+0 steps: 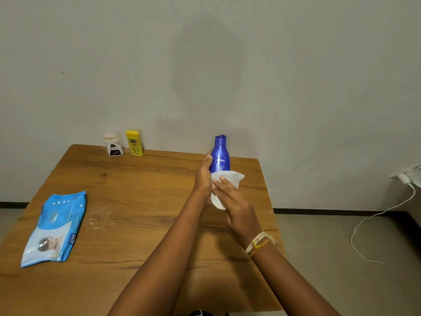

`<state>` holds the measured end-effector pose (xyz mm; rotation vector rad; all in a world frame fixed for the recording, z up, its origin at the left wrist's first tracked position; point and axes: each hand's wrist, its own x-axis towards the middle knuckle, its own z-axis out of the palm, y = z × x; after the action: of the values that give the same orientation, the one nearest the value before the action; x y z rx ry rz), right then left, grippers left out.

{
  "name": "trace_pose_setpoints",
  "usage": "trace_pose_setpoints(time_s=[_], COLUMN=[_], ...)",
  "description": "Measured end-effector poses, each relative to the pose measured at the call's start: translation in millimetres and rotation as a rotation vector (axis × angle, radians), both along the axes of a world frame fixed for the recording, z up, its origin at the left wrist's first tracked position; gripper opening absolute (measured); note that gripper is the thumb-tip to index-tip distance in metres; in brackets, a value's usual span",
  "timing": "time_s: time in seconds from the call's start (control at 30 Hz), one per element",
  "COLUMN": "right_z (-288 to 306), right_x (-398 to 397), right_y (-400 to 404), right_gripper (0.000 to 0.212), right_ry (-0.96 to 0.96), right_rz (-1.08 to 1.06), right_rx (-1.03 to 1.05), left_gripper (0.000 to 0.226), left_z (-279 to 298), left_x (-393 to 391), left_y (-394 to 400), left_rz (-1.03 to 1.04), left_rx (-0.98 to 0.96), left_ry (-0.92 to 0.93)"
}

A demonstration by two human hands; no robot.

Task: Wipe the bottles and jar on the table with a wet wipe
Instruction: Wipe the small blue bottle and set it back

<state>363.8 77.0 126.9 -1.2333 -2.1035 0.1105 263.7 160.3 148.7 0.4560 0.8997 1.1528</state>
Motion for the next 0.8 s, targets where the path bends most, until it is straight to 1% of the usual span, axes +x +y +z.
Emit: trace_pose_setpoints(time_s=[0.03, 0.07, 0.1, 0.17, 0.2, 0.23, 0.27, 0.33, 0.4, 0.5, 0.57, 0.7, 0.73, 0.8], right_z=[-2, -2, 1, 14, 22, 31, 39, 54, 58, 41, 25, 7, 4, 2], right_x=[3, 5, 7, 8, 10, 11, 12, 11, 6, -2, -2, 4, 7, 13], right_y=[-5, -8, -9, -1, 8, 19, 30, 48, 59, 59, 50, 17, 8, -6], right_gripper=[0.044, 0.037, 0.033, 0.036, 0.038, 0.041, 0.043, 0.043, 0.04, 0.045, 0.051, 0.059, 0.057, 0.049], right_ry=[0.022, 0.084, 0.202, 0.539, 0.683, 0.769, 0.784, 0.658, 0.476, 0.131, -0.016, -0.085, -0.096, -0.11], right_rz=[0.004, -0.01, -0.048, -0.206, -0.307, -0.398, -0.454, -0.425, -0.294, -0.166, -0.117, 0.018, 0.055, 0.107], right_rx=[0.014, 0.02, 0.004, -0.048, -0.04, -0.006, 0.033, 0.065, -0.027, -0.213, -0.211, -0.138, -0.117, -0.1], left_gripper=[0.027, 0.027, 0.03, 0.033, 0.033, 0.034, 0.036, 0.045, 0.054, 0.066, 0.071, 0.073, 0.07, 0.063], left_z=[-1, -2, -4, -7, -8, -11, -12, -13, -12, -13, -16, -19, -19, -20], left_x=[1, 1, 0, -2, -3, -4, -5, -5, -4, 1, 0, -6, -7, -5], left_y=[0, -1, -2, -5, -7, -8, -10, -12, -13, -14, -12, -6, -6, -6], left_rz=[0.004, 0.0, -0.01, -0.037, -0.056, -0.072, -0.088, -0.125, -0.151, -0.132, -0.092, -0.061, -0.068, -0.08], left_rx=[0.026, 0.044, 0.046, 0.035, 0.029, 0.027, 0.029, 0.039, 0.037, -0.045, -0.089, -0.095, -0.083, -0.075], left_ry=[0.022, 0.038, 0.046, 0.053, 0.047, 0.039, 0.029, 0.014, -0.036, -0.125, -0.152, -0.222, -0.24, -0.21])
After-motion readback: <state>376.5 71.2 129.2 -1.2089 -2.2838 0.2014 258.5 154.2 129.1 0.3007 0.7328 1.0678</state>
